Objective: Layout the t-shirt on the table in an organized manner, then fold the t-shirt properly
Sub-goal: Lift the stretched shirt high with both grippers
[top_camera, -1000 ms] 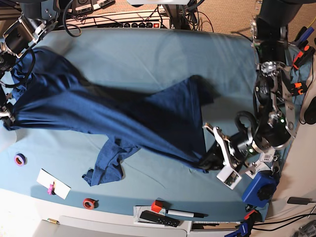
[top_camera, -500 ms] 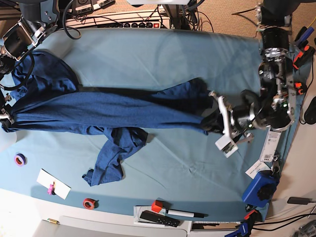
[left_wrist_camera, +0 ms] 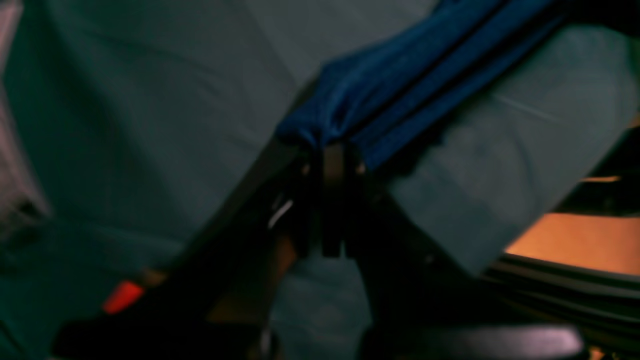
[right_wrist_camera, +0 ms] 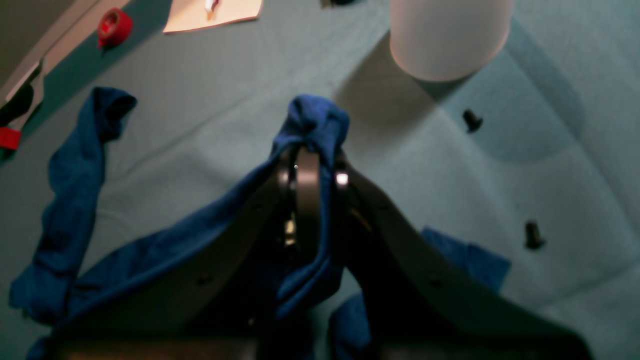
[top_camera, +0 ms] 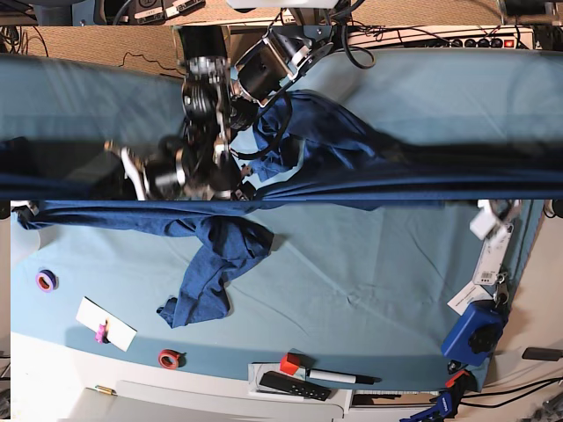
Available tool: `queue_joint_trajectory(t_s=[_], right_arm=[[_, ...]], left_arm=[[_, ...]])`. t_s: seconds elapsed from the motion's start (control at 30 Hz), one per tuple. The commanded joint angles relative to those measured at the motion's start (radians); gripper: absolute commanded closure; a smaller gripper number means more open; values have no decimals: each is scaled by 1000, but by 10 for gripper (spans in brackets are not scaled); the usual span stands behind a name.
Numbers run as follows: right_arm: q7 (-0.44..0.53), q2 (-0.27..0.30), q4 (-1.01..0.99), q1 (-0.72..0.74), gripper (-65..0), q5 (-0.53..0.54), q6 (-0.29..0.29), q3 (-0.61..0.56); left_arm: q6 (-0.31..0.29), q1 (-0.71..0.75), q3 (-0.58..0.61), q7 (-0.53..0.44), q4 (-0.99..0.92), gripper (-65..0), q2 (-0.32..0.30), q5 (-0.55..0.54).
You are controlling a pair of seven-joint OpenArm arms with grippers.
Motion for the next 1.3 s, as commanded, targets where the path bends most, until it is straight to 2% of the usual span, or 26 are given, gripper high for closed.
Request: queue_joint_trajectory(t_s=[0.0,0.1,0.2,0.4,0.47,0.63,0.77,1.0,1.07,1.17,1.27], right_arm=[[17,30,15,19,0,22,3,3],[-48,30,15,8,0,83,16,3],[-106,24,15,-27,0,162,64,3],[-121,-21,15,-128,0,194,95,3],[-126,-28,15,-158,0,214,99,3],[-201,-28,15,-196,0,288,108,5],[-267,-27,15,-200,0,341,120,5],[-282,-28,15,-199,0,396,121,5],[-303,-28,15,-199,0,476,153,5],[-359,-29,16,-193,0,659,189,3],[-397,-33,16,-159,0,756,201,3]], left_arm=[[0,14,-20,-2,13,0,-19,-40],[-34,95,-27,19,13,0,-19,-99],[-64,167,-27,24,13,0,-12,-148],[-83,269,-26,61,13,0,29,-222],[-106,294,-26,85,13,0,43,-262],[-130,339,-26,100,13,0,47,-346],[-146,356,-26,100,13,0,47,-361],[-162,355,-27,100,13,0,47,-369],[-172,346,-27,95,13,0,47,-369],[-172,286,-27,71,13,0,48,-370],[-172,201,-27,51,13,0,47,-370]])
